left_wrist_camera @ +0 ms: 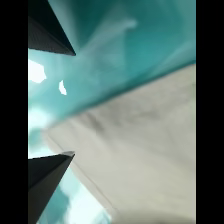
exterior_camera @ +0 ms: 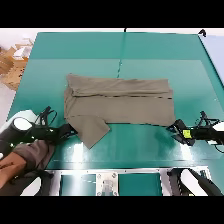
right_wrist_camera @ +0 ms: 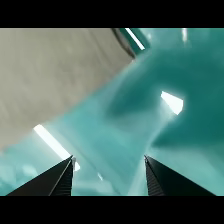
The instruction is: Fold the shirts.
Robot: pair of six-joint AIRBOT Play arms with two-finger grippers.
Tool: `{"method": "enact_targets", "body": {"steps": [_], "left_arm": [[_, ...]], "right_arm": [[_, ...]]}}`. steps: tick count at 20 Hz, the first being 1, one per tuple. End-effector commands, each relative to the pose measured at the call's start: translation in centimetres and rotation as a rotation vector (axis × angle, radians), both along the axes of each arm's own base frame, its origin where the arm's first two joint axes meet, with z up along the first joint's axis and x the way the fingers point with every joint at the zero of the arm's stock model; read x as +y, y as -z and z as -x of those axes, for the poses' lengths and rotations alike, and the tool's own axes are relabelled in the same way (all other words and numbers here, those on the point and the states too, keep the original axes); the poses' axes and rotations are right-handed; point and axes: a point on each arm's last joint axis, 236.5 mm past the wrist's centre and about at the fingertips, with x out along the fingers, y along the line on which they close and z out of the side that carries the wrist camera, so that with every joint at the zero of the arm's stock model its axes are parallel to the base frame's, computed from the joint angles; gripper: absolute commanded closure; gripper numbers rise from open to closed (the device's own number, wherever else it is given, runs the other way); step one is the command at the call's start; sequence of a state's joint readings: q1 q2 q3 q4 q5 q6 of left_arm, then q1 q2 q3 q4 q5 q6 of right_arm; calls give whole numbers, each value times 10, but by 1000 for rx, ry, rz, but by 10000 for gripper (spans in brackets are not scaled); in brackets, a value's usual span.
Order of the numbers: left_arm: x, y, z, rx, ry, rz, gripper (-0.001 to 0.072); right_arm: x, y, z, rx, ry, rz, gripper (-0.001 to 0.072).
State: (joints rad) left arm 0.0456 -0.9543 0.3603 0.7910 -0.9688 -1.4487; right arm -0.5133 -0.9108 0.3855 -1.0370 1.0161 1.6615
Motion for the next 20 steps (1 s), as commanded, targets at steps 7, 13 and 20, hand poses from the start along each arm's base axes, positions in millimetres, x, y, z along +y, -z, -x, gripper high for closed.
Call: {"method": "enact_targets", "body": {"steps": [7,13,20], "left_arm": [[-15,29,-52,-73,-277,192,176],[-32,6,-63,-160,-121,245,688],[-26,-31,-39,-93,163,126,688]], "right_arm": [[5,36,-62,-101,268,-51,265],[6,16,-76,-128,120,-22,700],[-9,1,-41,-19,-37,15,701]]}}
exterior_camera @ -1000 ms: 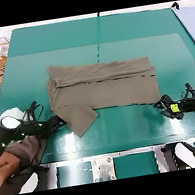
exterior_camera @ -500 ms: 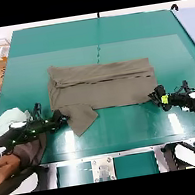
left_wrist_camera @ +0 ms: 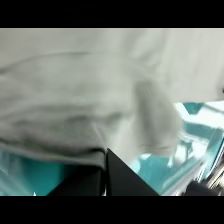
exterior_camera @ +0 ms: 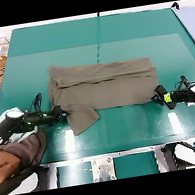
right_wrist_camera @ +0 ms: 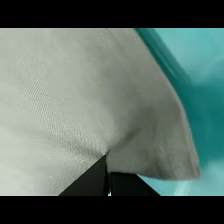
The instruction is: Fold the shirts.
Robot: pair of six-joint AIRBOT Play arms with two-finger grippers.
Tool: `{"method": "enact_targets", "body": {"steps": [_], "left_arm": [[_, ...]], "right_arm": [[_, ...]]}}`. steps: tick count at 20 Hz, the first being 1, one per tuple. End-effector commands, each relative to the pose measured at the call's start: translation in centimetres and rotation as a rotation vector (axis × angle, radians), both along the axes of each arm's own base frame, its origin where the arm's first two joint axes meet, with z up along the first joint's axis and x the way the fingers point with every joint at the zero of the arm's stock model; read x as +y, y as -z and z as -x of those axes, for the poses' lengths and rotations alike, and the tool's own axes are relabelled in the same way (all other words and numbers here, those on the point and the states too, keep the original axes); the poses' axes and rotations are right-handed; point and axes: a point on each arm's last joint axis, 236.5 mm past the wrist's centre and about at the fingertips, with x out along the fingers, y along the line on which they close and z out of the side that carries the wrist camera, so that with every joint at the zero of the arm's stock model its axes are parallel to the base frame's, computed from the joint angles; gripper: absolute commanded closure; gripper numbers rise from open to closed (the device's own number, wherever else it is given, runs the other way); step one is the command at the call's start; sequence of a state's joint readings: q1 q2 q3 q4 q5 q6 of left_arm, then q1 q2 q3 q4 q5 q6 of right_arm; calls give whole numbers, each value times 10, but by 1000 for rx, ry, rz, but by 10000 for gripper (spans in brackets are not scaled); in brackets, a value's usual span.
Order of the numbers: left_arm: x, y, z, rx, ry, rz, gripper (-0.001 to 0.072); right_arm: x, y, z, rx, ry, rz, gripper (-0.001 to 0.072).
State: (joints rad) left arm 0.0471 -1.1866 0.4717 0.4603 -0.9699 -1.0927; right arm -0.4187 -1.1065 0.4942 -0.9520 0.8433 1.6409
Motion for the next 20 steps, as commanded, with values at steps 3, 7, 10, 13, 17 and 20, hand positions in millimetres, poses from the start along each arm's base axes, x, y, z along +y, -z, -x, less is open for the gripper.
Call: {"method": "enact_targets", "body": {"steps": [3,7,10,13,17,20], "left_arm": [[23,-55,12,-59,135,-173,688],[19,-99,-11,-151,135,-162,688],[24,-124,-39,-254,88,-184,688],[25,-129,-67,-268,72,-182,688],[20,-127,-121,-258,66,-132,688],[18,-124,-168,-260,56,-109,688]], "right_arm": [[-5,-17,22,60,-67,-11,701],[-8,-64,-1,2,-130,-10,701],[-19,-101,-31,-91,-139,37,701],[-21,-119,-61,-149,-150,42,701],[-14,-115,-110,-188,-164,31,701],[-12,-105,-149,-207,-151,-5,701]]}}
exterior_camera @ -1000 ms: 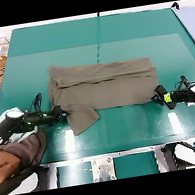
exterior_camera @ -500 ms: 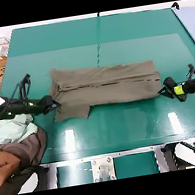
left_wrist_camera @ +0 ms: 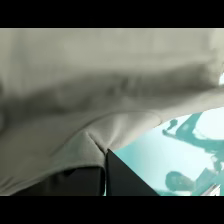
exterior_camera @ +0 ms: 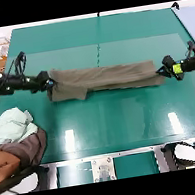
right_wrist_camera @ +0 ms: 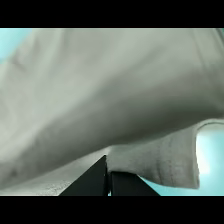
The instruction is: Fold the shirts.
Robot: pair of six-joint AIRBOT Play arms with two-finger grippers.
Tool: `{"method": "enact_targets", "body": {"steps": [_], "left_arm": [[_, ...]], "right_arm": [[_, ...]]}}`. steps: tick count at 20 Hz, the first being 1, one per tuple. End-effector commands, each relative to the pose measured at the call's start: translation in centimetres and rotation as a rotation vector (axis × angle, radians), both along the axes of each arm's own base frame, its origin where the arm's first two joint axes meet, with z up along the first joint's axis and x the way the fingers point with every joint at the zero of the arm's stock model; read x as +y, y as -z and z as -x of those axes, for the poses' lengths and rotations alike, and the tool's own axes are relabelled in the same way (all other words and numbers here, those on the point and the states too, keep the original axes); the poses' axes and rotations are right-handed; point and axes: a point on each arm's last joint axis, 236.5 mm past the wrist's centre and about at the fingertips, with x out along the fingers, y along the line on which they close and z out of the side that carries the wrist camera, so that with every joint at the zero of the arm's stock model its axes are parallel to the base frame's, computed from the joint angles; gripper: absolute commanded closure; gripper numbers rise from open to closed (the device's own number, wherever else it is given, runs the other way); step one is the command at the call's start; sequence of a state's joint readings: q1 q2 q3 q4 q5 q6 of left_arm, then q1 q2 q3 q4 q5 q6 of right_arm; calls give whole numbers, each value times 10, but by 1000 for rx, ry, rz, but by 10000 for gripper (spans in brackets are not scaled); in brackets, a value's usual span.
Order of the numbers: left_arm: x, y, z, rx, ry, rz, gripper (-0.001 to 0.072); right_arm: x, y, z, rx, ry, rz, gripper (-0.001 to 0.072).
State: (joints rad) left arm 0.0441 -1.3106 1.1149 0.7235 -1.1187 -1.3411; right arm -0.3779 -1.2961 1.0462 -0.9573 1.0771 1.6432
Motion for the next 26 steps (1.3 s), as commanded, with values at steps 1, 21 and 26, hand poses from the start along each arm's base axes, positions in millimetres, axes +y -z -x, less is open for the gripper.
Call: {"method": "enact_targets", "body": {"steps": [1,21,26], "left_arm": [[-1,7,-53,-5,-9,28,688],[18,0,-129,-79,50,34,686],[14,0,-120,-54,79,44,687]], "right_arm": [[3,10,-49,-30,11,-36,701],[-88,69,-60,43,-281,-65,139],[-58,110,-54,101,-388,-212,140]]}}
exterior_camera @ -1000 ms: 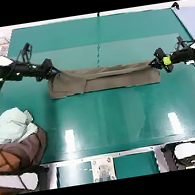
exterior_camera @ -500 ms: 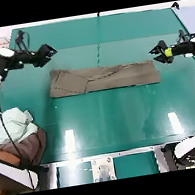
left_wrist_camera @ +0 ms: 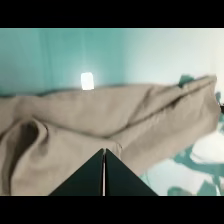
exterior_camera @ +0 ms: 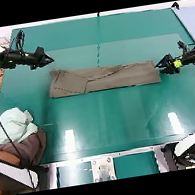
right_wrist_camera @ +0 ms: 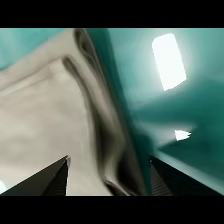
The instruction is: Fold the shirts.
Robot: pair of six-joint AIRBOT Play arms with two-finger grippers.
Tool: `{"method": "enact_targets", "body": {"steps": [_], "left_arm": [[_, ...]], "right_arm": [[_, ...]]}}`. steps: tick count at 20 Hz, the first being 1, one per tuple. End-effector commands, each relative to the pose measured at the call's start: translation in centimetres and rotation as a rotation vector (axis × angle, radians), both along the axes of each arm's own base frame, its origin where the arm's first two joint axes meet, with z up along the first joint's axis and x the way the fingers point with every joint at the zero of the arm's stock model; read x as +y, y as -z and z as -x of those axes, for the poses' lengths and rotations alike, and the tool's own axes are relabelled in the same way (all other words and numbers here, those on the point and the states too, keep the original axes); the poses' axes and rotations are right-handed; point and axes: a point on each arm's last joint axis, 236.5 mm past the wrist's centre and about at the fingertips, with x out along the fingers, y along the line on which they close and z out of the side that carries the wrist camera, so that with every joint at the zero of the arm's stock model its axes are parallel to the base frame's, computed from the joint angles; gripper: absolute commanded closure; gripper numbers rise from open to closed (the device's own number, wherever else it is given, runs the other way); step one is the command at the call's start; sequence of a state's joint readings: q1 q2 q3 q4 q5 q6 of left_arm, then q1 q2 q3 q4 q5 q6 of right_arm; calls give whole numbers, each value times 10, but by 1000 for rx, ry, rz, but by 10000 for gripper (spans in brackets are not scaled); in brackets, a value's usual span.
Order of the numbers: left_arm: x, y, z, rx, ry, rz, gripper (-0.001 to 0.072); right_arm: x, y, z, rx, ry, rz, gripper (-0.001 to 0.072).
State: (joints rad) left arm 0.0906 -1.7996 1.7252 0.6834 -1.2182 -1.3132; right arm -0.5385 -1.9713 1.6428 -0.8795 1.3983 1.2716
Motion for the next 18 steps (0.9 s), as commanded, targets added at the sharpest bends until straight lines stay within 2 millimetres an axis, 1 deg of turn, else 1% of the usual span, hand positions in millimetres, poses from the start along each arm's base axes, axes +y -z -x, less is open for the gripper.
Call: {"method": "enact_targets", "body": {"steps": [1,2,3,4,6,7,9,10,12,14,15,16,18], "left_arm": [[-3,0,10,24,40,7,687],[-3,0,10,25,41,7,687],[-4,0,11,27,43,8,687],[-7,0,12,28,50,8,687],[-18,0,15,19,77,1,687],[-27,1,16,7,97,-8,687],[-50,5,17,-20,132,-46,688],[-65,8,16,-40,143,-64,688],[-104,13,13,-93,164,-94,688],[-153,22,15,-135,188,-94,688],[-178,30,21,-145,209,-94,688],[-205,42,28,-143,227,-91,687],[-251,60,42,-166,258,-92,688]], "right_arm": [[23,23,8,51,-94,-117,140],[28,26,4,52,-103,-134,143],[32,29,1,52,-114,-133,176],[36,30,-3,48,-127,-128,341],[41,26,-11,23,-152,-114,587],[42,21,-14,12,-163,-108,698],[43,3,-18,-13,-195,-99,701],[42,-8,-19,-27,-202,-93,702],[42,-37,-17,-60,-217,-74,702],[46,-70,-10,-80,-234,-62,702],[49,-88,-5,-88,-243,-58,702],[53,-106,1,-98,-255,-50,701],[60,-137,10,-117,-266,-34,701]]}}
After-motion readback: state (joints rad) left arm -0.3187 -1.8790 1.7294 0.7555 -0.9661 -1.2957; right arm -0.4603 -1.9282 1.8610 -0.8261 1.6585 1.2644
